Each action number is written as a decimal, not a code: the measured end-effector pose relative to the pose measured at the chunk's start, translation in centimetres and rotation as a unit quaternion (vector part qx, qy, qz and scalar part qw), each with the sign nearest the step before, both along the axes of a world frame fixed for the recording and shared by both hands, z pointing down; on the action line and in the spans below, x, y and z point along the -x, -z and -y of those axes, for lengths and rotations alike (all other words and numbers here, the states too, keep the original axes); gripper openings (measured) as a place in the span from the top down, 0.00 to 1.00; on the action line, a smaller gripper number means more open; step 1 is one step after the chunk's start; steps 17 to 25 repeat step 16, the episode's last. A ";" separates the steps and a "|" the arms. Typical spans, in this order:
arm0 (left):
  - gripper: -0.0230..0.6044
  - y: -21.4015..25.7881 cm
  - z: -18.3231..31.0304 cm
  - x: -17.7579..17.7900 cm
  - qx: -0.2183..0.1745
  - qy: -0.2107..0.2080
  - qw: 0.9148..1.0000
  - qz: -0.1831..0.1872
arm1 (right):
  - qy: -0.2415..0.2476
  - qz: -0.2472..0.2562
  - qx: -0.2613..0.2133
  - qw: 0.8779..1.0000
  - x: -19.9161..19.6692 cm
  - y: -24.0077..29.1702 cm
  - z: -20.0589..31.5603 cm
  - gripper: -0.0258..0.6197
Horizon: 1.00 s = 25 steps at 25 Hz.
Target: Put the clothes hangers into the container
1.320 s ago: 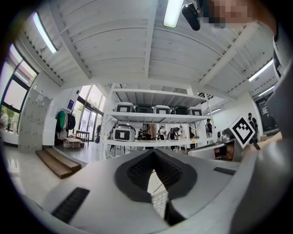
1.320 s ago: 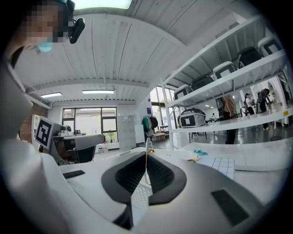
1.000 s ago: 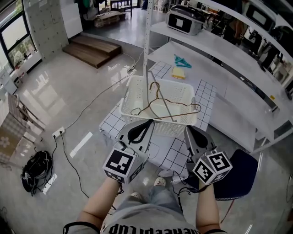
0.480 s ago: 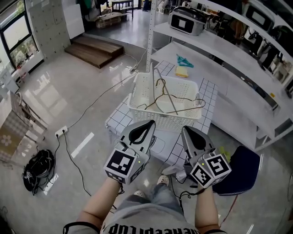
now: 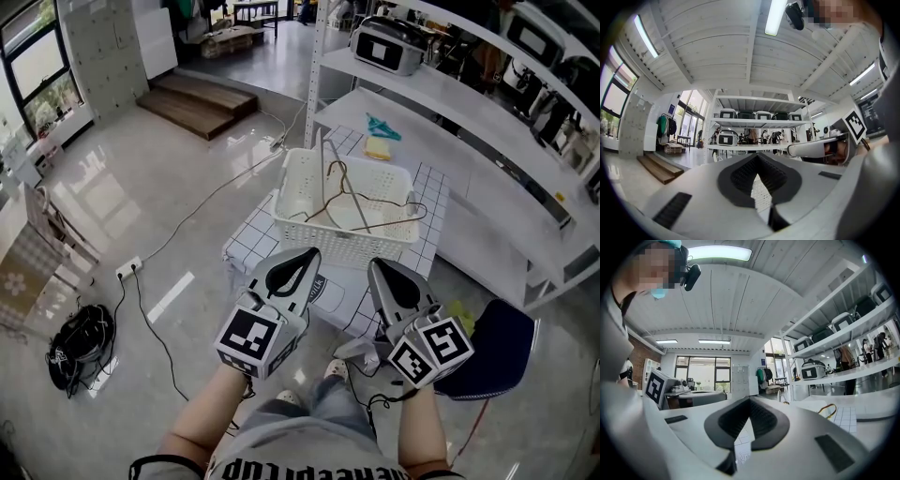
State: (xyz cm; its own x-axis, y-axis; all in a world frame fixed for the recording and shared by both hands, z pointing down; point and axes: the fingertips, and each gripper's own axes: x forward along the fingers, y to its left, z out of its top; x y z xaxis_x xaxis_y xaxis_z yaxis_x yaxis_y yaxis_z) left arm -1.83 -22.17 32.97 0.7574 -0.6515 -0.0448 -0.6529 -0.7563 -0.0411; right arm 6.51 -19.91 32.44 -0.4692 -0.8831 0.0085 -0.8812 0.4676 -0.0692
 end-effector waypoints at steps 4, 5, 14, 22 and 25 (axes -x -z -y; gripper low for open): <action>0.94 -0.2 -0.2 0.3 0.004 0.001 1.000 -0.003 | 0.002 -0.002 0.001 1.000 0.6 -0.1 -0.2 0.96; 0.94 -0.2 -0.2 0.4 0.005 0.001 1.000 -0.004 | 0.002 -0.002 0.002 1.000 0.6 -0.1 -0.3 0.96; 0.94 -0.3 -0.4 0.3 0.007 -0.002 1.000 -0.006 | 0.002 -0.004 0.002 1.000 1.0 -0.4 -0.4 0.96; 0.94 -0.4 -0.6 0.3 0.008 -0.003 1.000 -0.006 | 0.001 -0.003 0.002 1.000 1.1 -0.4 -0.6 0.96; 0.94 -0.4 -0.6 0.3 0.008 -0.003 1.000 -0.006 | 0.001 -0.003 0.002 1.000 1.1 -0.4 -0.6 0.96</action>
